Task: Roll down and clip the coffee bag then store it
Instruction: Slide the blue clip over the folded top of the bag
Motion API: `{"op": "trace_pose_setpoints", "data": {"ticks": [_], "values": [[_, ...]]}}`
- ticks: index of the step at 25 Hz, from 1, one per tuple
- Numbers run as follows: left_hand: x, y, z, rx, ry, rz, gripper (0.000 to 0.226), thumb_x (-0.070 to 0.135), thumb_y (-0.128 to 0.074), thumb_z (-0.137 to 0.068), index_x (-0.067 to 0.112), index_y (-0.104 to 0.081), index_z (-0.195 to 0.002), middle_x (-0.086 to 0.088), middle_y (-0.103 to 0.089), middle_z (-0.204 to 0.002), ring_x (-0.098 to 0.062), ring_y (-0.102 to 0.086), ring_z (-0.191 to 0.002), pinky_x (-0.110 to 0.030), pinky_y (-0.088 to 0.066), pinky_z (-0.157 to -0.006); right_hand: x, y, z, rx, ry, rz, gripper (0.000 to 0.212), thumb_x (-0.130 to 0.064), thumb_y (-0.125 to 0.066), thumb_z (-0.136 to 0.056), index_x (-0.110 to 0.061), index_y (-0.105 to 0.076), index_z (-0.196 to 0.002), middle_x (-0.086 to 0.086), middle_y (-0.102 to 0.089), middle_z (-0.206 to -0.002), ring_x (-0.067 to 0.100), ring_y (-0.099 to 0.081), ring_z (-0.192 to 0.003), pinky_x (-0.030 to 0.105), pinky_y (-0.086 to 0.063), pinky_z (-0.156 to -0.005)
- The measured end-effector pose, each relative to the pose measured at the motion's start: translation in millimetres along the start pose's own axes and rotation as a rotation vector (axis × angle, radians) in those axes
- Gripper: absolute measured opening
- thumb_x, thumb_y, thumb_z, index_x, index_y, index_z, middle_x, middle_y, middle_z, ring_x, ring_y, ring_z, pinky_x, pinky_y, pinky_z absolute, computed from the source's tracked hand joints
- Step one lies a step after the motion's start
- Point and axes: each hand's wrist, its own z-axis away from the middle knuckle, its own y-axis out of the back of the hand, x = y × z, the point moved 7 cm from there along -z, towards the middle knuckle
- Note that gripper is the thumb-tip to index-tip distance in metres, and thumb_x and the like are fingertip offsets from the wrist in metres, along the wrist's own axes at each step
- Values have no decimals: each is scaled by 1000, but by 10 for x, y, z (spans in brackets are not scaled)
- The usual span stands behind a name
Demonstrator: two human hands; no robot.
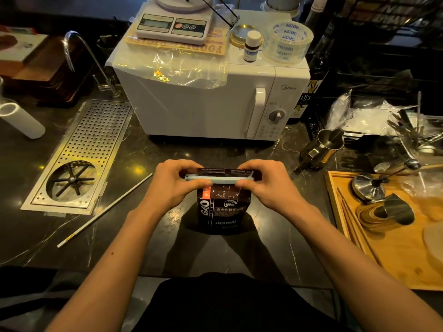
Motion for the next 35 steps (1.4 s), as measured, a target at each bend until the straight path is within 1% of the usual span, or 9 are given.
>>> {"op": "trace_pose_setpoints", "data": {"ticks": [3,9,16,19,22,25,29,32,35], "values": [[-91,-50,100,126,68,203,30,19,-84,-71,24,-72,-98,10,-71,-90,-5,-68,-85,-18,-54,-76,81,-24,60,89,-54,-113,28,-20,-79,-78,-18,-73,-105,-7,-71,-93,2,-62,-83,10,-47,-75],[-261,-260,306,215,250,634,31,4,-76,-76,26,-73,-98,-4,-74,-104,-21,-71,-100,-32,-61,-80,367,-58,205,194,-143,-390,22,-9,-79,-76,-19,-72,-94,-1,-71,-81,15,-67,-80,26,-54,-80],[-270,-306,361,193,279,772,35,14,-66,-85,30,-66,-117,0,-73,-114,-20,-69,-109,-37,-59,-86,432,-206,254,219,-215,-645,24,-5,-71,-84,-18,-69,-104,-3,-72,-93,3,-69,-85,22,-58,-77],[-297,-336,425,251,269,797,32,25,-64,-83,32,-67,-114,-1,-73,-113,-22,-68,-111,-39,-59,-87,457,-239,265,266,-233,-674,24,-5,-68,-86,-14,-69,-108,3,-73,-97,7,-69,-88,22,-57,-77],[-301,-383,479,358,277,812,36,26,-64,-85,26,-65,-121,-2,-71,-119,-21,-66,-115,-47,-54,-96,446,-288,283,317,-244,-760,24,-8,-69,-86,-27,-68,-100,3,-73,-99,16,-70,-96,25,-58,-81],[-227,-394,524,485,256,763,41,19,-61,-92,14,-57,-132,7,-69,-118,-12,-66,-114,-41,-55,-96,432,-324,322,332,-232,-818,21,-13,-68,-87,-29,-68,-101,2,-74,-102,17,-70,-100,31,-59,-84],[-167,-453,555,569,237,674,43,25,-58,-94,18,-54,-136,25,-66,-118,-4,-62,-116,-37,-55,-96,398,-379,338,385,-235,-793,17,-15,-65,-91,-25,-66,-104,-4,-72,-102,3,-68,-96,19,-56,-76],[-107,-459,537,564,230,567,45,28,-54,-96,14,-52,-139,55,-53,-103,8,-60,-112,-37,-56,-95,395,-413,322,420,-243,-753,17,-18,-63,-92,-20,-65,-109,-4,-70,-103,-2,-66,-94,17,-56,-75],[-103,-479,528,508,225,517,46,29,-51,-98,13,-50,-140,62,-46,-101,22,-55,-103,-26,-55,-93,406,-418,334,421,-233,-744,18,-19,-63,-93,-19,-63,-110,-2,-69,-106,-2,-66,-96,17,-56,-76]]}}
